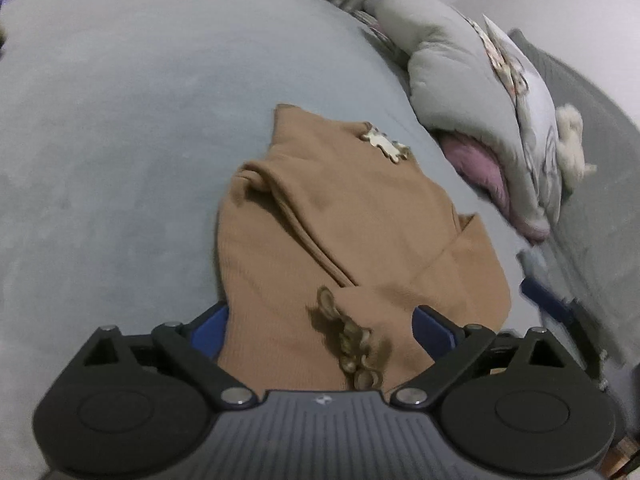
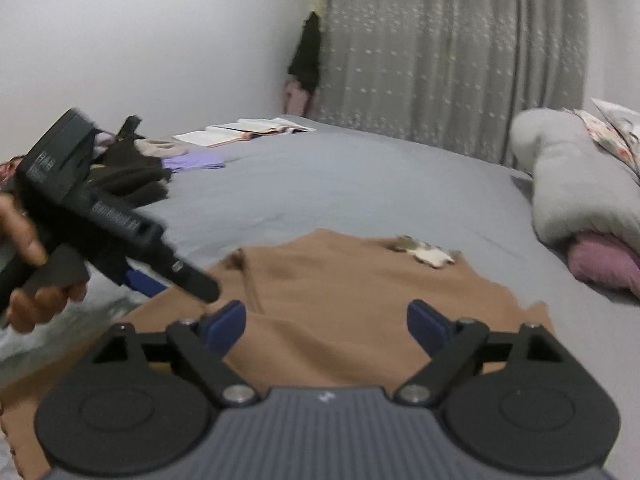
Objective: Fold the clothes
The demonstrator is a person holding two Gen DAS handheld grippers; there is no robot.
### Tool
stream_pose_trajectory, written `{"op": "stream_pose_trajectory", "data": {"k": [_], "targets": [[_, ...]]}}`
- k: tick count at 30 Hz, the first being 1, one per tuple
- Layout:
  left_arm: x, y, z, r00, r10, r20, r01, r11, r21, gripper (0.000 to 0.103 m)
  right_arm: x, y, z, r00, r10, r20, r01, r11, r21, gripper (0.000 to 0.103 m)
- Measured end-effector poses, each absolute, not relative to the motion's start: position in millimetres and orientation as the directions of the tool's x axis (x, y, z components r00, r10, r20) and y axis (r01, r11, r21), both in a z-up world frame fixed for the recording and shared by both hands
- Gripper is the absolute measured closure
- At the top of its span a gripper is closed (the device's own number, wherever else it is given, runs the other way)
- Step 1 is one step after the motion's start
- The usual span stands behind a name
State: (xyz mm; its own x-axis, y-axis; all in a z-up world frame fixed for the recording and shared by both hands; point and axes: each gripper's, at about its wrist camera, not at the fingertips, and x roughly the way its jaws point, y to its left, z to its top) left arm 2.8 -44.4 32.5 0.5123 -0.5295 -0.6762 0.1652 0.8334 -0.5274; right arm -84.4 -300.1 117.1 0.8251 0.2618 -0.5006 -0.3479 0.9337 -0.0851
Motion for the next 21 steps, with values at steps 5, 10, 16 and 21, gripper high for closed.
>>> {"op": "stream_pose_trajectory", "data": {"k": [5, 10, 16, 21], "targets": [[-15.0, -54.9, 58.2, 0.654, -0.404, -0.640, 0.234, 0.912, -0.337, 0.008, -86.5, -319.2, 120.3, 0.823, 0.232, -0.518, -0.312, 0.947, -0.072, 0.012], [-20.8, -63.1, 63.7, 0.667, -0.432, -0.606, 0.300, 0.901, -0.313, 0.008, -92.8, -318.0, 113.9, 0.817, 0.233, -0.527, -0.322, 0.943, -0.082, 0.008], [-29.8, -95.1, 55.1, 0.597, -0.503, -0.625, 0.388, 0.863, -0.325, 0.008, -84.7, -315.7, 109.8, 0.791, 0.214, -0.574, -0.308, 0.949, -0.070, 0.000], [-22.6, -92.4, 45.2, 0.579, -0.473, -0.664, 0.334, 0.881, -0.336, 0.009, -77.5, -330.2, 104.9, 0.777, 0.173, -0.606, -0.251, 0.967, -0.046, 0.000]]}}
